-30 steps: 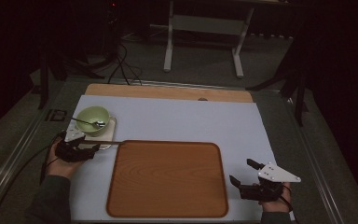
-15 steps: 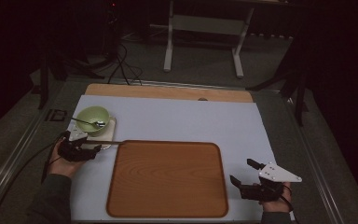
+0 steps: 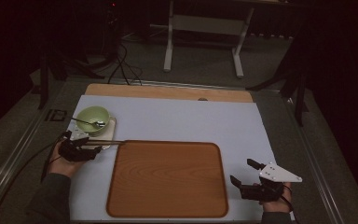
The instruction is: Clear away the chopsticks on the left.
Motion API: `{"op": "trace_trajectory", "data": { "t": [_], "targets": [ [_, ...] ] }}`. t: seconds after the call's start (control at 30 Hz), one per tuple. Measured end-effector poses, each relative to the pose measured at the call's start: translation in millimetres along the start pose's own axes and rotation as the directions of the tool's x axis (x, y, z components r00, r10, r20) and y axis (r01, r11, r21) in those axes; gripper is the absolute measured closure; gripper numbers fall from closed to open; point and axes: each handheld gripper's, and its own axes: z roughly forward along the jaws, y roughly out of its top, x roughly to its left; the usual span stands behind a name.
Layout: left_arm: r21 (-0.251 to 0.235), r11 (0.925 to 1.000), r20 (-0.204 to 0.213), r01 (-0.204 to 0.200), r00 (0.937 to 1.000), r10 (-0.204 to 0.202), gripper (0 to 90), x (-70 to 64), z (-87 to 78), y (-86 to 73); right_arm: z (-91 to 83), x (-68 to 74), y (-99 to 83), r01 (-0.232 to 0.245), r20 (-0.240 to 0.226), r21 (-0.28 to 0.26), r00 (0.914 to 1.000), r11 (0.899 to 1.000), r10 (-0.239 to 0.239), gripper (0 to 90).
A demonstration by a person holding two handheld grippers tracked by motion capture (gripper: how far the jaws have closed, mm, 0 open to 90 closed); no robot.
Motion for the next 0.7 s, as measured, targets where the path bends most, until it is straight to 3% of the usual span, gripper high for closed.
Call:
{"op": "trace_trajectory", "data": {
  "t": [0.23,0.37,0.7],
  "targets": [
    [0.006,0.9997,0.015,-0.023,0.9996,0.023,46.7,-2.3,-1.6,0.2,-0.1,0.0,0.0,0.001,0.000,0.000,1.0000,1.000,-0.001,12.3],
    [0.011,0.9976,0.011,-0.068,0.9976,0.068,55.4,-9.1,-2.6,0.5,-0.3,-0.4,-0.3,-0.003,0.002,0.003,1.0000,1.000,0.003,12.3],
    [0.015,0.9918,0.015,-0.127,0.9918,0.127,68.6,-18.1,-2.3,1.7,0.1,-0.5,-0.4,-0.003,0.002,0.005,1.0000,1.000,0.003,13.3]
  ]
}}
